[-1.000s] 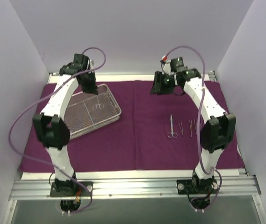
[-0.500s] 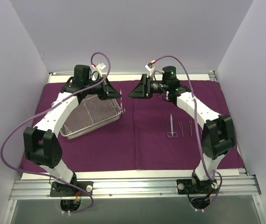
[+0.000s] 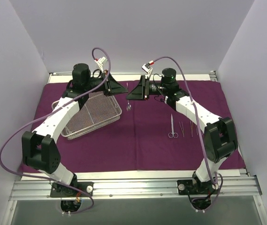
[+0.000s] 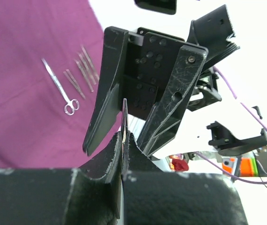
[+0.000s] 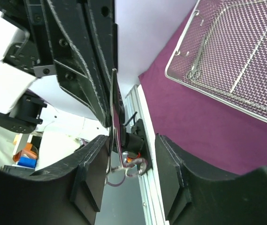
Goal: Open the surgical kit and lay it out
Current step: Place the medical item in the surgical kit.
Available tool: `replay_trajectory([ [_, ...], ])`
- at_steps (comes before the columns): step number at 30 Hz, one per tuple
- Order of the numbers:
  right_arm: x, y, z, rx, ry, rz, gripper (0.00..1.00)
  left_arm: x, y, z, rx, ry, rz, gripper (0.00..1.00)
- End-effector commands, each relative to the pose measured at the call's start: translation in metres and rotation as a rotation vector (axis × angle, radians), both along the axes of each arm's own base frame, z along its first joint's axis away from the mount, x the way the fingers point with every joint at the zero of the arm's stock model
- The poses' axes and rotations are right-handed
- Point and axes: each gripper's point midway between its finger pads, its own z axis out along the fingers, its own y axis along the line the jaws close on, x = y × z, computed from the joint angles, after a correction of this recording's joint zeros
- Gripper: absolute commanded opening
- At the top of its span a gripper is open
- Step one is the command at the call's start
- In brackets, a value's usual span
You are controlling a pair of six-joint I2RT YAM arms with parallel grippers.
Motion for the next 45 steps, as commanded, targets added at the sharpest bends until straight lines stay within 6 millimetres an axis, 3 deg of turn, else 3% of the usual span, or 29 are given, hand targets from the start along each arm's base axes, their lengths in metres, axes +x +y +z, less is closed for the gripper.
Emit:
replay_trajectory([
  [1,-0.016,0.002,0.031,0.08,-0.094,0.057,0.43,-0.011,-0.005,0.034,-0.095,-0.091,-0.049,0.02],
  [5,-0.019,0.004,0.036,0.108,-0.091,0.075,0.41,-0.011,-0.008,0.031,-0.097,-0.085,-0.06,0.02],
  [11,-0.026,0.004,0.046,0.166,-0.094,0.104,0.19,-0.006,-0.01,0.029,-0.108,-0.071,-0.065,0.02],
  [15,-0.026,0.004,0.042,0.161,-0.066,0.103,0.0,0.003,-0.01,0.025,-0.104,-0.051,-0.048,0.03],
  [16,-0.025,0.003,0.041,0.16,-0.068,0.098,0.0,0.005,-0.01,0.023,-0.099,-0.046,-0.042,0.09],
  [17,-0.023,0.002,0.039,0.148,-0.05,0.087,0.0,0.009,-0.007,0.015,-0.08,-0.01,-0.026,0.35],
  [19,-0.016,0.001,0.036,0.124,-0.088,0.059,0.0,0.016,-0.001,0.014,-0.059,-0.028,0.007,0.45],
  [21,-0.008,-0.005,0.014,0.024,-0.009,0.015,0.0,0.021,0.014,-0.001,0.0,0.043,0.059,0.63],
  [22,-0.003,-0.007,0.016,-0.017,-0.027,-0.007,0.0,0.032,0.027,-0.005,0.062,-0.002,0.123,0.71],
  [23,0.003,-0.016,-0.013,-0.137,0.008,-0.05,0.0,0.027,0.04,-0.023,0.136,0.084,0.162,0.79],
  [25,0.015,-0.026,-0.025,-0.254,0.024,-0.128,0.0,0.037,0.078,-0.037,0.292,0.085,0.274,0.93],
  [26,0.021,-0.042,-0.059,-0.403,0.086,-0.202,0.0,0.032,0.105,-0.071,0.454,0.214,0.371,0.97],
  [28,0.028,-0.069,-0.093,-0.626,0.15,-0.314,0.0,0.028,0.137,-0.093,0.65,0.247,0.428,0.94],
  [29,0.019,-0.081,-0.102,-0.729,0.204,-0.323,0.0,0.028,0.149,-0.098,0.729,0.265,0.458,0.94],
  [30,0.025,-0.096,-0.13,-0.898,0.206,-0.381,0.0,0.016,0.173,-0.114,0.872,0.33,0.518,0.94],
  [33,0.011,-0.131,-0.168,-1.227,0.267,-0.476,0.0,0.002,0.199,-0.128,1.006,0.378,0.591,0.94],
  [36,-0.011,-0.14,-0.202,-1.316,0.352,-0.479,0.0,-0.005,0.21,-0.131,1.027,0.384,0.647,0.94],
  [40,-0.01,-0.165,-0.219,-1.405,0.377,-0.581,0.0,-0.007,0.211,-0.129,1.012,0.373,0.648,0.94],
  [45,-0.013,-0.178,-0.238,-1.468,0.39,-0.596,0.0,-0.003,0.214,-0.133,1.032,0.382,0.636,0.94],
])
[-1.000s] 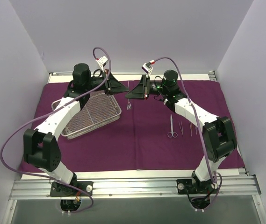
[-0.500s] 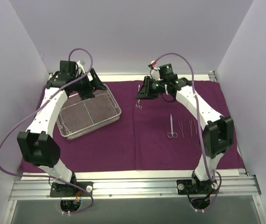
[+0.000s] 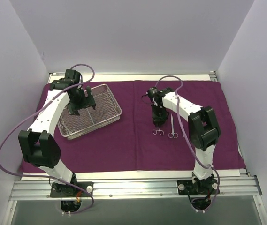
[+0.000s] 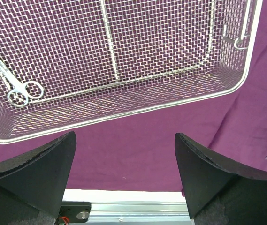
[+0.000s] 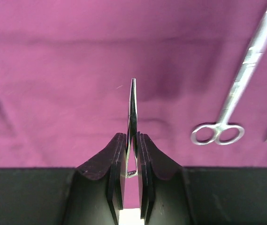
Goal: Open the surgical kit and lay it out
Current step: Place the medical item in the surgical kit.
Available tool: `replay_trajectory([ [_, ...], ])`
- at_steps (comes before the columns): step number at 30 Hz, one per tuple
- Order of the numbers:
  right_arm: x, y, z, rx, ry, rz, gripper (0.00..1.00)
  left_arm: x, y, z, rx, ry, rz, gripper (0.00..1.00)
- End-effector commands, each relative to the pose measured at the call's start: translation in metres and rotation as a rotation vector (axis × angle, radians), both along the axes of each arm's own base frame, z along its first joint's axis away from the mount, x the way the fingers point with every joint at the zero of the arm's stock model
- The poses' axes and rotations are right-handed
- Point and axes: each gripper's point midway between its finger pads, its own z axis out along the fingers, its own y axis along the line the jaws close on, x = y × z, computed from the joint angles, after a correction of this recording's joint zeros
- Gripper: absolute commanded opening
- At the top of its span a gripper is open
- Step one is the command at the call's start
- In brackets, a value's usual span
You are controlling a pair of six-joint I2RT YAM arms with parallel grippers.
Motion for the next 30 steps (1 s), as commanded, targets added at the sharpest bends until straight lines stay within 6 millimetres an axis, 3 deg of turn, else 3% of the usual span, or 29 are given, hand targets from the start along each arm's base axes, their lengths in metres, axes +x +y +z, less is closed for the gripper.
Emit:
replay_trajectory([
  [1,-0.004,-0.028,-0.005,-0.121,-0.005,-0.043,0.0,0.0,0.01,0.016,0.033,-0.037,-0.002,0.94],
  [8,0.002,-0.029,-0.023,-0.139,0.01,-0.063,0.0,0.001,0.007,0.001,0.015,0.018,0.002,0.94],
  [16,-0.004,-0.029,-0.039,-0.145,0.058,-0.05,0.01,0.002,0.015,-0.001,0.023,0.022,0.037,0.94],
  [23,-0.004,-0.029,-0.042,-0.153,0.078,-0.02,0.16,0.003,0.02,0.001,0.031,0.013,0.059,0.94],
  [30,0.001,-0.026,-0.036,-0.124,0.075,0.003,0.32,0.0,0.029,-0.013,0.055,0.067,0.092,0.94],
])
